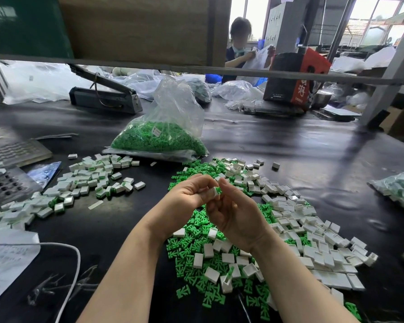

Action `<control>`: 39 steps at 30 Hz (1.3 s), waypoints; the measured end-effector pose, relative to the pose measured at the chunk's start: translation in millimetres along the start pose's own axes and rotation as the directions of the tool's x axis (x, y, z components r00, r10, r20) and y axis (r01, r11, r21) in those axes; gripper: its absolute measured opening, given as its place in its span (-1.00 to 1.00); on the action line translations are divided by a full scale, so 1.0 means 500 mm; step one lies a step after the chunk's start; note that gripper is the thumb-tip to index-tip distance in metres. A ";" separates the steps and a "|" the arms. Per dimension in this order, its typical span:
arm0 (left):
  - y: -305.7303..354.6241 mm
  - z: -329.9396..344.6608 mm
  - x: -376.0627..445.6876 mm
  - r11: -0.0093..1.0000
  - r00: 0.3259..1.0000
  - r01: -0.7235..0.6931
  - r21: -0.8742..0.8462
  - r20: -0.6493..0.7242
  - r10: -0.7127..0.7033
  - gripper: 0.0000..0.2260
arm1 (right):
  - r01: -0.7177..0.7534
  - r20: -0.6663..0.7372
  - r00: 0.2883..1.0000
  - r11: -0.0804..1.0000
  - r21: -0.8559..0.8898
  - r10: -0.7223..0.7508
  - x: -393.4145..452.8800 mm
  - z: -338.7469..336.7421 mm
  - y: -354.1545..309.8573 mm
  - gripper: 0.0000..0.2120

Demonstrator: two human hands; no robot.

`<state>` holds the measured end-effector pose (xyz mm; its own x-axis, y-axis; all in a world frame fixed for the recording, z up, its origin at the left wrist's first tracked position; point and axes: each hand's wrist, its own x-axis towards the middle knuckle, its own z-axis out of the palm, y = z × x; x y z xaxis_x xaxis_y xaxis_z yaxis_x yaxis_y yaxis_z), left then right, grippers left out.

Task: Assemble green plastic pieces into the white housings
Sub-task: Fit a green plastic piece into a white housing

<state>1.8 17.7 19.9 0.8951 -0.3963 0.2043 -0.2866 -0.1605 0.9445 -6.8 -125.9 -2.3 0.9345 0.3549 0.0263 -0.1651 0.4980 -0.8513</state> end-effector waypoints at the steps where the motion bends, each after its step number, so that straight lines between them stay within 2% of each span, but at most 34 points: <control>1: -0.001 0.000 0.000 1.000 1.000 -0.002 0.002 0.002 0.002 -0.92 | -0.001 0.002 1.000 1.000 -0.001 0.001 0.000 0.000 0.000 -0.76; 8: -0.004 -0.001 0.000 1.000 1.000 0.006 -0.024 0.011 -0.006 -0.93 | -0.001 0.029 1.000 1.000 -0.023 0.001 0.000 -0.002 0.000 -0.75; 12: -0.008 -0.001 0.002 0.999 1.000 0.024 -0.034 -0.004 -0.024 -0.90 | -0.019 0.060 0.998 0.998 -0.055 0.022 0.001 -0.006 -0.001 -0.66; 15: -0.013 -0.001 0.003 0.999 0.999 0.029 -0.015 -0.019 -0.030 -0.85 | -0.021 -0.012 1.000 0.965 -0.260 0.019 0.003 -0.012 -0.007 -0.57; 17: -0.017 -0.004 0.003 0.999 0.998 0.035 0.006 -0.051 -0.035 -0.84 | 0.018 -0.069 0.996 0.887 -0.461 -0.056 0.003 -0.014 -0.012 -0.55; 19: -0.020 -0.008 0.004 0.999 0.994 0.046 0.026 -0.101 -0.043 -0.85 | 0.084 -0.089 0.981 0.797 -0.598 -0.171 0.005 -0.018 -0.015 -0.61; 22: -0.023 -0.011 0.005 0.997 0.986 0.067 0.044 -0.155 -0.059 -0.90 | 0.148 -0.081 0.954 0.686 -0.713 -0.290 0.008 -0.025 -0.016 -0.76; 24: -0.023 -0.010 0.005 0.995 0.982 0.080 0.055 -0.173 -0.069 -0.91 | 0.164 -0.091 0.943 0.681 -0.714 -0.322 0.009 -0.027 -0.015 -0.86; 26: -0.023 -0.008 0.004 0.995 0.978 0.085 0.047 -0.194 -0.074 -0.91 | 0.184 -0.109 0.938 0.739 -0.648 -0.329 0.009 -0.028 -0.014 -0.91; 33: -0.023 -0.007 0.006 0.993 0.969 0.117 -0.004 -0.221 -0.114 -0.91 | 0.230 -0.226 0.923 0.916 -0.329 -0.312 0.008 -0.034 -0.028 -0.92; 35: -0.022 -0.006 0.006 0.991 0.968 0.128 -0.028 -0.213 -0.131 -0.92 | 0.231 -0.247 0.913 0.911 -0.343 -0.324 0.009 -0.034 -0.028 -0.93; 39: -0.016 -0.004 0.004 0.986 0.963 0.130 -0.107 -0.223 -0.151 -0.94 | 0.266 -0.238 0.878 0.838 -0.476 -0.415 0.011 -0.037 -0.020 -0.93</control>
<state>6.6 20.2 13.4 0.9815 -0.1558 0.1116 -0.1299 -0.1133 0.9850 5.6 -143.7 -3.3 0.9644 -0.0833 0.2512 0.2606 0.1351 -0.9559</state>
